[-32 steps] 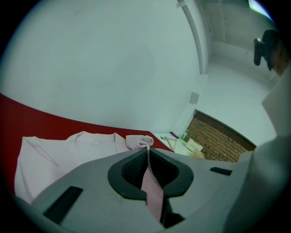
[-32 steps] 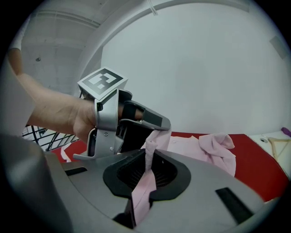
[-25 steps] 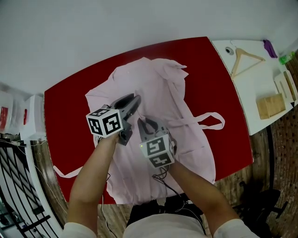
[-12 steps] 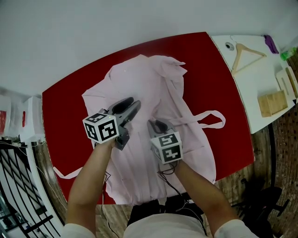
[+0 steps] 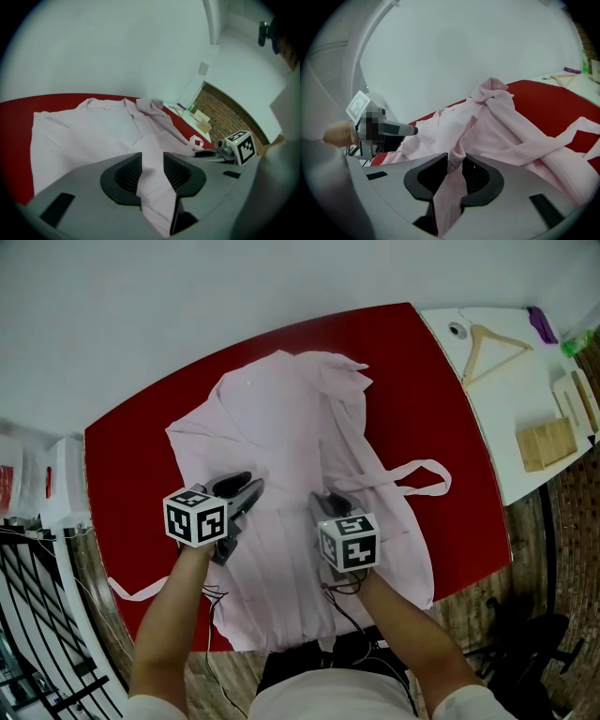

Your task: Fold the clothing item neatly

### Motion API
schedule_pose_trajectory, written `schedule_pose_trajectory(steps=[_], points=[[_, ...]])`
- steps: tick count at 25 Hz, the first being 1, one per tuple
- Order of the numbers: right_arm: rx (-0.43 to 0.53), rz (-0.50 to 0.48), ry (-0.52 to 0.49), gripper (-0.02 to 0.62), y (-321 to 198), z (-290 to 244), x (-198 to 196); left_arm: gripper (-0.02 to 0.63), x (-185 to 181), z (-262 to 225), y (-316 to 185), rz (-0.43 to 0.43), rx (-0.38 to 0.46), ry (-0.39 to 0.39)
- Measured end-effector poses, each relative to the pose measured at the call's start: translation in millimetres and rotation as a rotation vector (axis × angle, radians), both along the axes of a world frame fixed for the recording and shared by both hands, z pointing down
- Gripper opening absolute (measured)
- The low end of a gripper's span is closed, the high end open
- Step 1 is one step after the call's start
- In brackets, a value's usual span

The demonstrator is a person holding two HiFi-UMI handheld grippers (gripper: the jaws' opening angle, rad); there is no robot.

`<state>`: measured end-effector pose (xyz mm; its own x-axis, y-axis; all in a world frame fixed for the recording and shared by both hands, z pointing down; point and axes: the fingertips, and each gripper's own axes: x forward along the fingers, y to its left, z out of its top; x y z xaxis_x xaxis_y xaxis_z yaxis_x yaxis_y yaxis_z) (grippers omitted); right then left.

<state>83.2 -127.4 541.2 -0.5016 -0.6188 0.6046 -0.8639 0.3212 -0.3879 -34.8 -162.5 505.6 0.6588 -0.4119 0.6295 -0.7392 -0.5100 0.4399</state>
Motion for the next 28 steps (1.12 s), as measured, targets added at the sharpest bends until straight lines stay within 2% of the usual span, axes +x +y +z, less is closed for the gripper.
schedule_pose_trajectory(steps=[4,11,14,16,18,22,28], points=[[-0.007,0.028,0.019,0.119,5,0,14,0.141,-23,19,8,-0.053,-0.052,-0.045],[0.039,0.061,0.032,0.123,-3,-20,44,0.141,-73,15,4,-0.174,-0.054,-0.058],[0.081,0.024,0.048,0.121,-23,-32,42,0.136,-99,18,1,-0.218,-0.061,-0.09],[0.099,-0.025,0.062,0.098,-41,-36,33,0.119,-115,24,-2,-0.239,-0.066,-0.122],[0.101,-0.083,0.103,0.071,-60,-33,21,0.089,-128,29,-6,-0.255,-0.068,-0.161],[0.087,-0.162,0.208,0.055,-93,-22,4,0.036,-144,41,-18,-0.255,-0.072,-0.231],[-0.004,-0.154,0.341,0.051,-107,20,19,0.025,-150,64,-11,-0.235,-0.165,-0.207]])
